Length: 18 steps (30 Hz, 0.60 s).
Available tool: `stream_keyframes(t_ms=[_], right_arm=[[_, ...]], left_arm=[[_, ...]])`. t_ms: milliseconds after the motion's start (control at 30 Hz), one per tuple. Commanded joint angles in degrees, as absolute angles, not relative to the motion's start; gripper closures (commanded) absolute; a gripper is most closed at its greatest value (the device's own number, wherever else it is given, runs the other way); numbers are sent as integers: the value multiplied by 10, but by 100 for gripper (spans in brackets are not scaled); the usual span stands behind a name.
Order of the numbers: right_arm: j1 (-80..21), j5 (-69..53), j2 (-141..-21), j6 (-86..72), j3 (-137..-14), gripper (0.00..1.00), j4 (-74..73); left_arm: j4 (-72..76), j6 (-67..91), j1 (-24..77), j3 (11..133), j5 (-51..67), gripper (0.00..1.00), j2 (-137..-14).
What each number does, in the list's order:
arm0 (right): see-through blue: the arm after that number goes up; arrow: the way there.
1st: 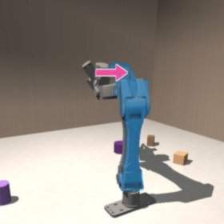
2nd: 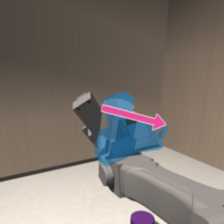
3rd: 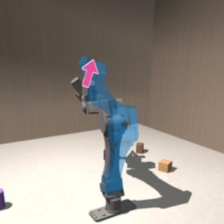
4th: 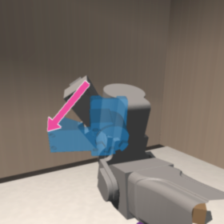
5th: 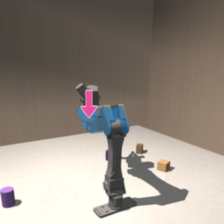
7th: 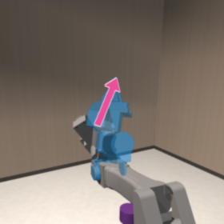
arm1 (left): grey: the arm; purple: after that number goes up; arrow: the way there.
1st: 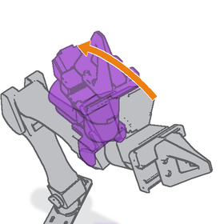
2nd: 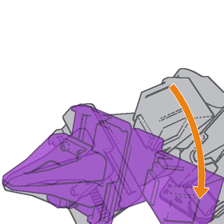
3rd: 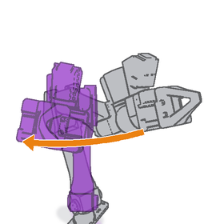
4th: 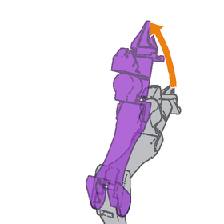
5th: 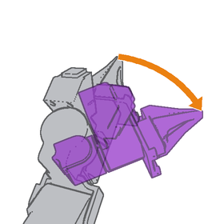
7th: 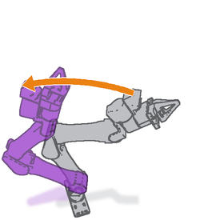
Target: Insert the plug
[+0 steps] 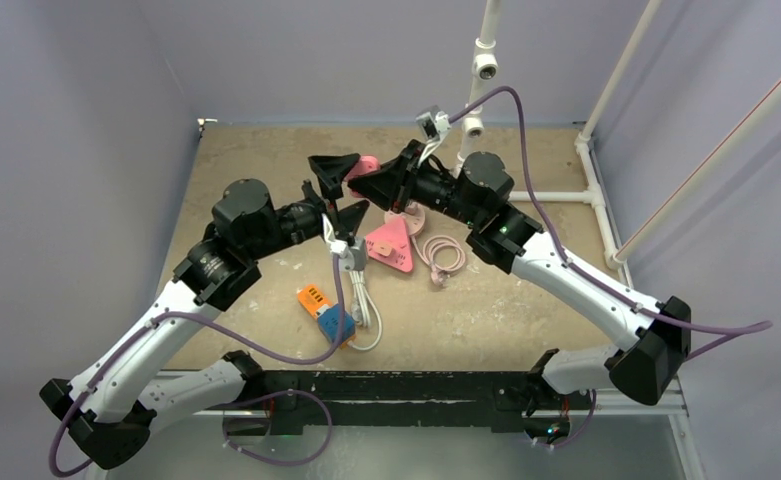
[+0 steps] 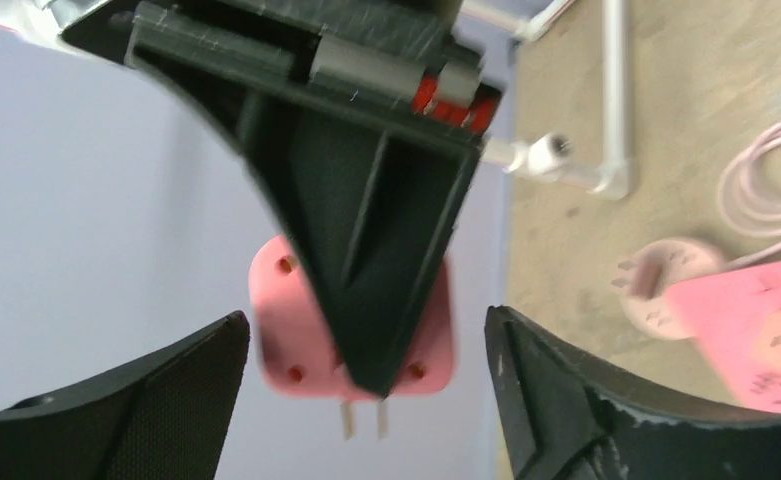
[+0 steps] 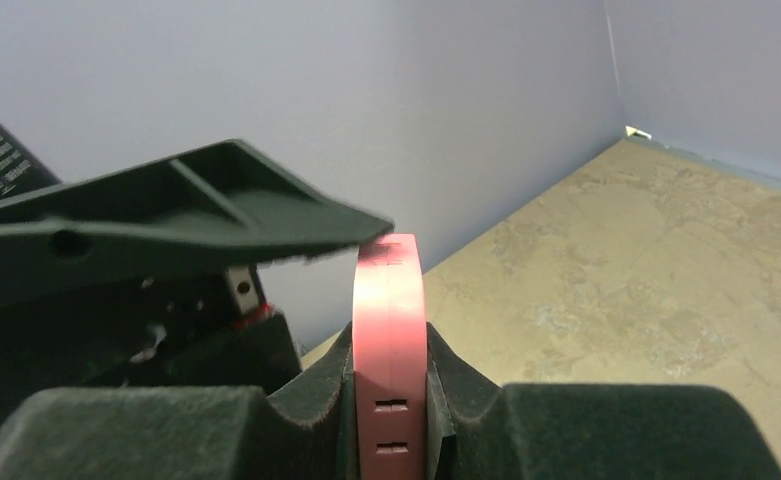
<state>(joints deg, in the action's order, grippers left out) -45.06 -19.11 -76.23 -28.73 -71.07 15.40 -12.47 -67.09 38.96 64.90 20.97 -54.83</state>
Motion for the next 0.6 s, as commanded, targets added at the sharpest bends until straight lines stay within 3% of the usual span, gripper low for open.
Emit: stream_keyframes(t_ms=[0,300,567], right_arm=[[-462,-134,-753,-285,-740,100,120],[-377,-56,-747,-175,-756,100,5],[-353,-3,-752,-134,-759,100,-29]], left_arm=[[-188,-660,411,655,252,4,-551],[-480,-624,410,650,283,1,-535],[-590,-729,410,547,292,1,-471]])
